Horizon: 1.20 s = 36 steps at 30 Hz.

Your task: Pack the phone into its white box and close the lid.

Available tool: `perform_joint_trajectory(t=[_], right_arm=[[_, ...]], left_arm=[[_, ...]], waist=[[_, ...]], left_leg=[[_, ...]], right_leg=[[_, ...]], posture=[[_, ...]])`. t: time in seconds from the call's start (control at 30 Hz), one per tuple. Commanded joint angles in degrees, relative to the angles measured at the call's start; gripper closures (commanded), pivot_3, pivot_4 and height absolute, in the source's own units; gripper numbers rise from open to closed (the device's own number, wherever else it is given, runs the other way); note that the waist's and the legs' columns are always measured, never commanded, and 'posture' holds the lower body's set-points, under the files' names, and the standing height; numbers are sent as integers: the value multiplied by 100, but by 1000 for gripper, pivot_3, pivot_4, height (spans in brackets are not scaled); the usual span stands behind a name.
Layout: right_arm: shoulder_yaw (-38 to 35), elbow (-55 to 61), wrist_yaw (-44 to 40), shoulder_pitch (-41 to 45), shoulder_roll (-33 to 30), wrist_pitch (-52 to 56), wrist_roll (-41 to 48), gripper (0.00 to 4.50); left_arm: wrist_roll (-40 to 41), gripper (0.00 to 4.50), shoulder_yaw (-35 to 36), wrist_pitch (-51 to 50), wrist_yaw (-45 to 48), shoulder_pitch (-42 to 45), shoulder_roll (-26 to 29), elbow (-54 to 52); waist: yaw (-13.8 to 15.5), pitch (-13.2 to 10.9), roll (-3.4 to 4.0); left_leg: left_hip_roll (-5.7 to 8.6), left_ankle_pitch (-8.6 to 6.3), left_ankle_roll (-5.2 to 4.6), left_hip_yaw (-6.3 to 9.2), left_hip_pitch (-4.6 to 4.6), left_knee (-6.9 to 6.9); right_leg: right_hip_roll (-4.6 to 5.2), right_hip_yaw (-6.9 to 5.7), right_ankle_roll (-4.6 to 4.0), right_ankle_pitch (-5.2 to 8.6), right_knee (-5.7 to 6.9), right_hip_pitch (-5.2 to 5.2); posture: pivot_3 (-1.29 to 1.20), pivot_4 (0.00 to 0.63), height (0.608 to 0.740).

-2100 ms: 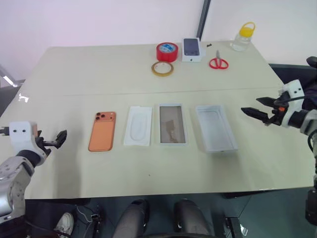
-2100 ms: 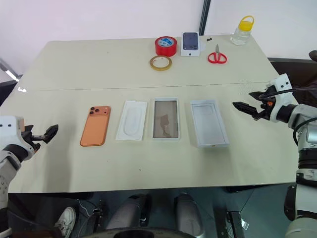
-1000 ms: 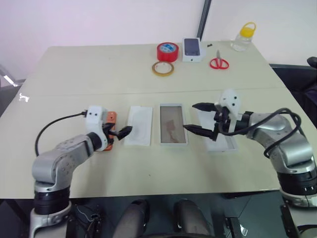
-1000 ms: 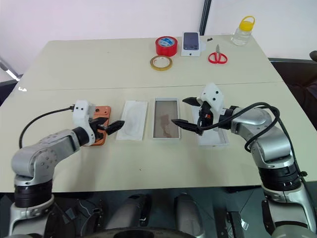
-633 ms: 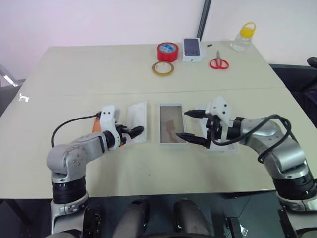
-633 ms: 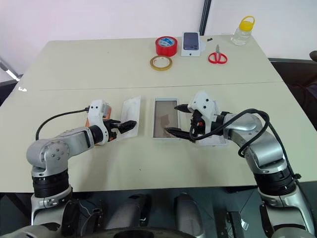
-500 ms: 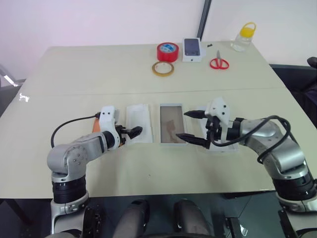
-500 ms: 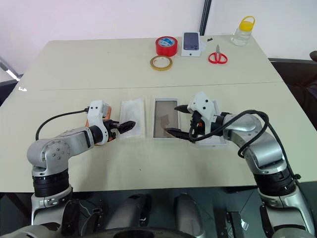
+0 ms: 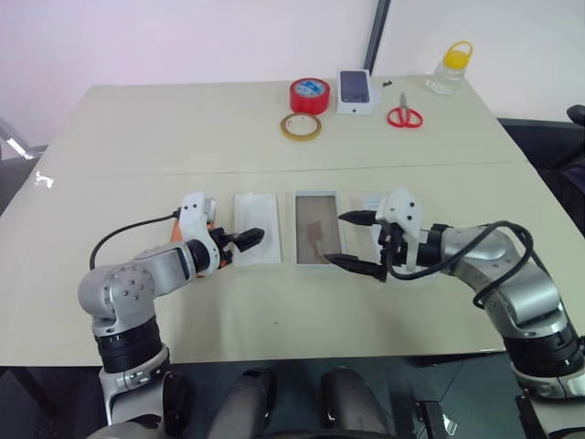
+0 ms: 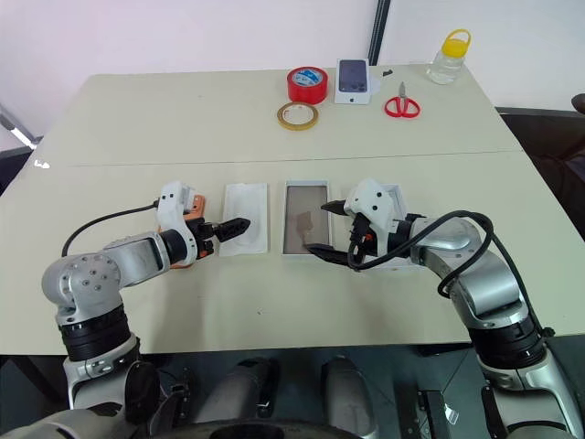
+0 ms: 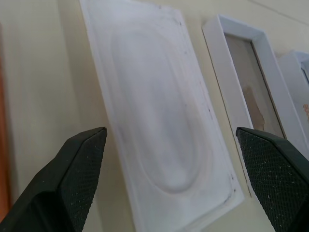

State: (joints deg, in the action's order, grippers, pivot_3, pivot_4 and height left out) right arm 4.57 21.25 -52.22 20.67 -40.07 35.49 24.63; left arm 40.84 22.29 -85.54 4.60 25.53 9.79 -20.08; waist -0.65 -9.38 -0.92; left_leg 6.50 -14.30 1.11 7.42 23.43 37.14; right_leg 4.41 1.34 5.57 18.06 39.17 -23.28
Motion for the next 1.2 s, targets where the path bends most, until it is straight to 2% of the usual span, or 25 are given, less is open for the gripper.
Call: perform_joint_trajectory(t=[0.03,0.13,0.23,0.47,0.5,0.67,0.9,1.0,1.07,1.2], right_arm=[[123,299,-126,118,-115,-193,-103,25],[213,333,-168,122,-161,-257,-181,25],[254,376,-179,107,-162,-263,-224,0],[323,425,-185,123,-184,-255,-276,0],[362,433,-196,133,-195,-265,-306,0],[916,300,-276,328,-207,-334,-769,0],[1752,-463,-389,859,49,-460,-1437,0],[2031,-814,-472,1005,131,-463,-1696,902],[2119,-918,-565,1041,136,-565,-1790,1827],[2140,-990,-636,1083,200,-744,-1898,3959]], left_arm=[[-68,0,172,-236,-122,152,-186,84],[-161,0,340,-304,-206,247,-364,245],[-198,791,477,-293,-217,346,-501,336],[-358,4262,514,-271,-226,355,-561,359],[-377,4388,513,-259,-225,339,-557,354],[-377,4388,750,-57,-199,397,-578,328],[-188,4388,1297,-61,-111,633,-505,256],[-187,4500,1387,-97,-100,657,-386,238],[-146,4500,1486,-136,-88,682,-358,222],[-112,4500,1640,-179,-82,725,-353,207]], waist=[[1,0,0],[6,0,0],[6,1,-1],[2,-1,-5],[1,-1,-5],[-11,-1,-5],[0,-1,-6],[0,-2,-7],[0,-2,-7],[-11,-2,-7]], left_leg=[[0,0,0,0,0,0],[0,0,0,0,0,0],[0,0,0,0,-1,1],[0,0,0,0,-1,1],[0,0,0,1,-1,0],[0,0,1,1,-1,0],[0,1,3,1,-1,0],[0,1,3,1,0,1],[1,1,3,1,0,2],[0,1,3,2,0,1]], right_leg=[[0,0,0,0,0,0],[0,-1,0,0,0,1],[0,-1,0,0,-1,3],[0,-2,0,0,-2,3],[0,-2,0,0,-1,2],[0,-2,0,0,-1,2],[0,-2,1,0,-1,0],[0,-3,1,0,-1,0],[0,-3,0,0,-1,0],[0,-3,0,0,-1,-1]], posture=[[0,150,740],[0,150,740],[0,150,740],[0,150,740],[0,150,740],[0,150,740],[0,150,740],[0,150,740],[0,150,740],[0,150,740]])
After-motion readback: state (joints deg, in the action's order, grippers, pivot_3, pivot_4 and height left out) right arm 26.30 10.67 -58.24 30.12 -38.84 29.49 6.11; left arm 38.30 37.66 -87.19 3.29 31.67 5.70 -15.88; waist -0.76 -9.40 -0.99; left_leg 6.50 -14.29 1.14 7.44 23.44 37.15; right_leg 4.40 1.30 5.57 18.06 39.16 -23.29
